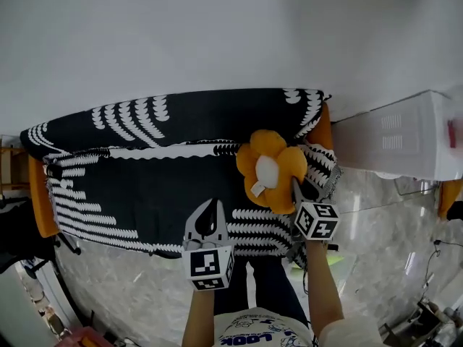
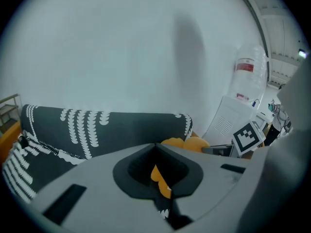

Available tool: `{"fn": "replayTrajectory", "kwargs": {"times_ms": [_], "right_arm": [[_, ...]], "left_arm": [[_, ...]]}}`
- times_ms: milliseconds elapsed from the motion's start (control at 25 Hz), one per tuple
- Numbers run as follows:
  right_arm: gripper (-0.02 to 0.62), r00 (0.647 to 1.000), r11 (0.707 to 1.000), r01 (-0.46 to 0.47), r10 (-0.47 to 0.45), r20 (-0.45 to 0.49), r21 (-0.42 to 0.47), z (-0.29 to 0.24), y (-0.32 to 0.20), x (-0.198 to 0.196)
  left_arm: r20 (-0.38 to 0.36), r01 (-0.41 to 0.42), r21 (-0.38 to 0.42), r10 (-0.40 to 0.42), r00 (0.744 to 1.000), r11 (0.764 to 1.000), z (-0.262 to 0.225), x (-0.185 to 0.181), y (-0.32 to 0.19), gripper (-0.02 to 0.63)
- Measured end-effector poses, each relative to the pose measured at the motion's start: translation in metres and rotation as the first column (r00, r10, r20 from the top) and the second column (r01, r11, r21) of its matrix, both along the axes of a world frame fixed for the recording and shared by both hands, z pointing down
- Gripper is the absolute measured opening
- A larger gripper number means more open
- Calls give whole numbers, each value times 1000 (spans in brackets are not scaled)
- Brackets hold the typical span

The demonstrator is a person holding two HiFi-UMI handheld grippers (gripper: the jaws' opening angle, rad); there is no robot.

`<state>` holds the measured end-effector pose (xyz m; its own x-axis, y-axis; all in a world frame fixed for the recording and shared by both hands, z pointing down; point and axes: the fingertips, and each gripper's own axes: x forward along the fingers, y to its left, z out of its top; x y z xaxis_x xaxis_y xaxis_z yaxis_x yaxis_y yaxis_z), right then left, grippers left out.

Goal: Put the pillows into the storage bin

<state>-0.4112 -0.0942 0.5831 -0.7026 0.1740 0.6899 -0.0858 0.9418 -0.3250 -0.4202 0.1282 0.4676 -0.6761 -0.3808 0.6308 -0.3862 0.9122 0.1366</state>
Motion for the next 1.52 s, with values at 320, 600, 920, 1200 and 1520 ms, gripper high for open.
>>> {"fn": "replayTrajectory", "kwargs": {"times_ms": [320,600,920,1200,1520], "right_arm": [[72,984,994,-104,100,148,17,-104,33,30],[72,909,946,-323,307,281,13,-198,-4,95],[71,769,805,-590,538,347,59,-249,-82,220],[71,570,589,-806,741,356,65,-257,-148,381],[72,369,362,-929,876,311,83,-247,-186,584]], "left_arm": [[83,-77,34,74,994,996,-54,22,26,12],[154,-246,83,231,961,966,-100,41,-16,12],[227,-506,103,475,850,857,-139,88,-128,14],[251,-716,93,680,689,691,-150,192,-237,12],[242,-874,79,841,484,480,-152,368,-331,14]]}}
